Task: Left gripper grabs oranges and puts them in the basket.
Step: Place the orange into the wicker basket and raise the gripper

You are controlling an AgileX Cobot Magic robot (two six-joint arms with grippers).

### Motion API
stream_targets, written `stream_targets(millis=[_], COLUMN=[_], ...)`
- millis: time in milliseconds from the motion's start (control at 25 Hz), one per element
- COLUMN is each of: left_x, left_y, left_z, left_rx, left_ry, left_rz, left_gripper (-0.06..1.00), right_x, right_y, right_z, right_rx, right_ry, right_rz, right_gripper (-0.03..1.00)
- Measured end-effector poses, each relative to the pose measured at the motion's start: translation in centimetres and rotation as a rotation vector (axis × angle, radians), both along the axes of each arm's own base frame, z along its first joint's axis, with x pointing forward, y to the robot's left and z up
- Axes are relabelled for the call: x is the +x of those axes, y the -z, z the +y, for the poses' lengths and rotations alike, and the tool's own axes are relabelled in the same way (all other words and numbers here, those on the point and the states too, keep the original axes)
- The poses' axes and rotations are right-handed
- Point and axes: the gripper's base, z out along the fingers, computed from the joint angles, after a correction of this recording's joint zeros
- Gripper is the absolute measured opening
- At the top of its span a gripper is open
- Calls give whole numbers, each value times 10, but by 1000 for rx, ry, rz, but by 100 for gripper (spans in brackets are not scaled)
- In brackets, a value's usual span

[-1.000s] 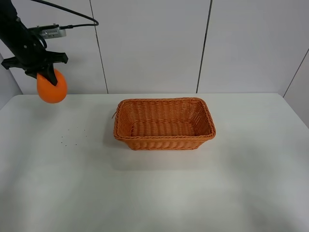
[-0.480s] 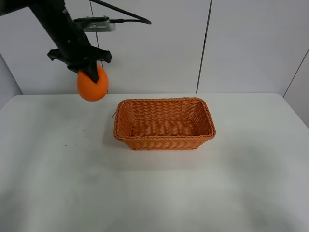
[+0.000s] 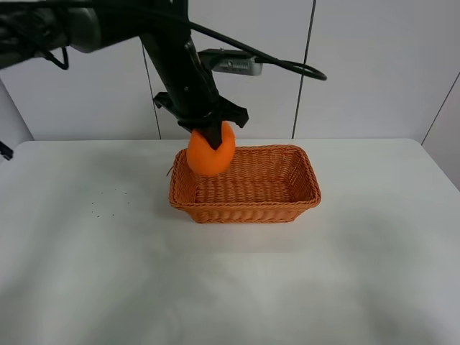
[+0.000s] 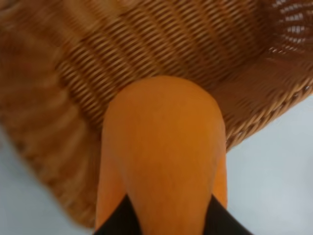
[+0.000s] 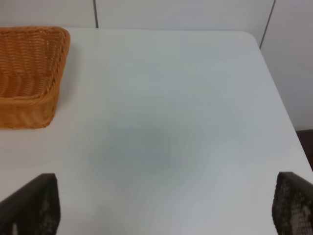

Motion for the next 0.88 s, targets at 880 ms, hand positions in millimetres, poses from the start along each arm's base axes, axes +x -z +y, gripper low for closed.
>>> stream_targets(millis=[880], left_x=[60], left_y=[129], left_z=[-43], left_rx=[32], left_ry=[25], left_rz=[33], left_gripper=[23], right_x=[0], right_y=[0], right_z=[0], right_rx=[0], right_ry=[0], right_rz=[0], right_gripper=[69])
